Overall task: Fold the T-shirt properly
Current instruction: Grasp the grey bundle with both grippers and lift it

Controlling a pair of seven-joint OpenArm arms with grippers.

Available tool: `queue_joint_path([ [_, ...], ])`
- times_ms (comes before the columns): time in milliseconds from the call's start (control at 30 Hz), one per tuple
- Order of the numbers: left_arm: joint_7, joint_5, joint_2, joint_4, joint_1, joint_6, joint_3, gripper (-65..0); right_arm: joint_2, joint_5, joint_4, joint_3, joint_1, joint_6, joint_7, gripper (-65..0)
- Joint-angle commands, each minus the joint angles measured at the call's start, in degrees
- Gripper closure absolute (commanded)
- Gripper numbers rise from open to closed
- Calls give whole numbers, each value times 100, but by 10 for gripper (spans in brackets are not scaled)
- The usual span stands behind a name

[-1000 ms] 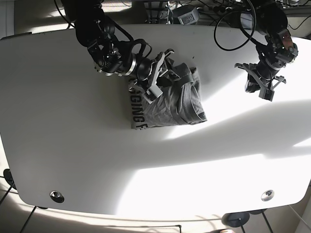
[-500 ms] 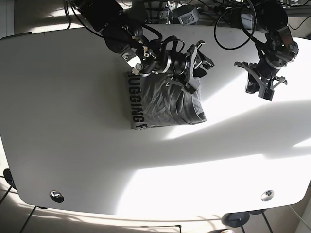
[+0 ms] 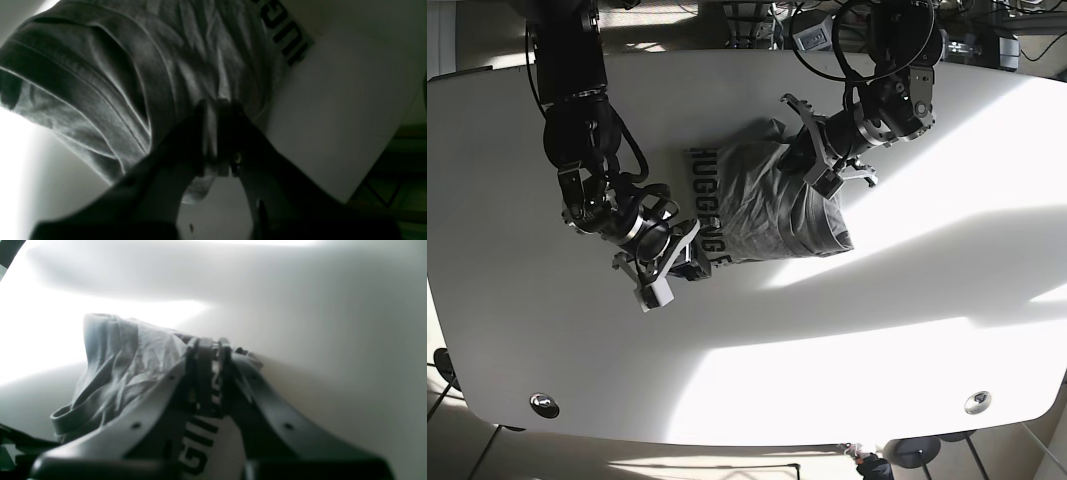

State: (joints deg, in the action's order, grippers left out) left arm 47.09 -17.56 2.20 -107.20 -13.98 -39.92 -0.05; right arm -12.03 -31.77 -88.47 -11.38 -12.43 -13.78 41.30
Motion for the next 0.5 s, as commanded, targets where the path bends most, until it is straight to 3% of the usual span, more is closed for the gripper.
queue_joint_path([
  [33, -124, -94, -48, -80, -92, 137, 27, -35, 56, 227, 438, 17, -335, -42, -503, -25],
  [100, -124, -94, -39, -71, -163, 190, 19, -35, 188, 685, 974, -54, -520, -94, -943, -25],
  [200, -124, -94, -22, 236, -215, 208, -87, -32, 232, 1265, 1880, -335, -801, -578, -1488, -25],
  [267, -160, -121, 31, 614, -347, 172, -649, -33, 241, 1423, 2513, -370, -810, -745, -2016, -25],
  [500, -177, -103, 84, 1810, 198, 172, -1019, -35, 38, 1414, 2864, -370, -459, -763, -2438, -25],
])
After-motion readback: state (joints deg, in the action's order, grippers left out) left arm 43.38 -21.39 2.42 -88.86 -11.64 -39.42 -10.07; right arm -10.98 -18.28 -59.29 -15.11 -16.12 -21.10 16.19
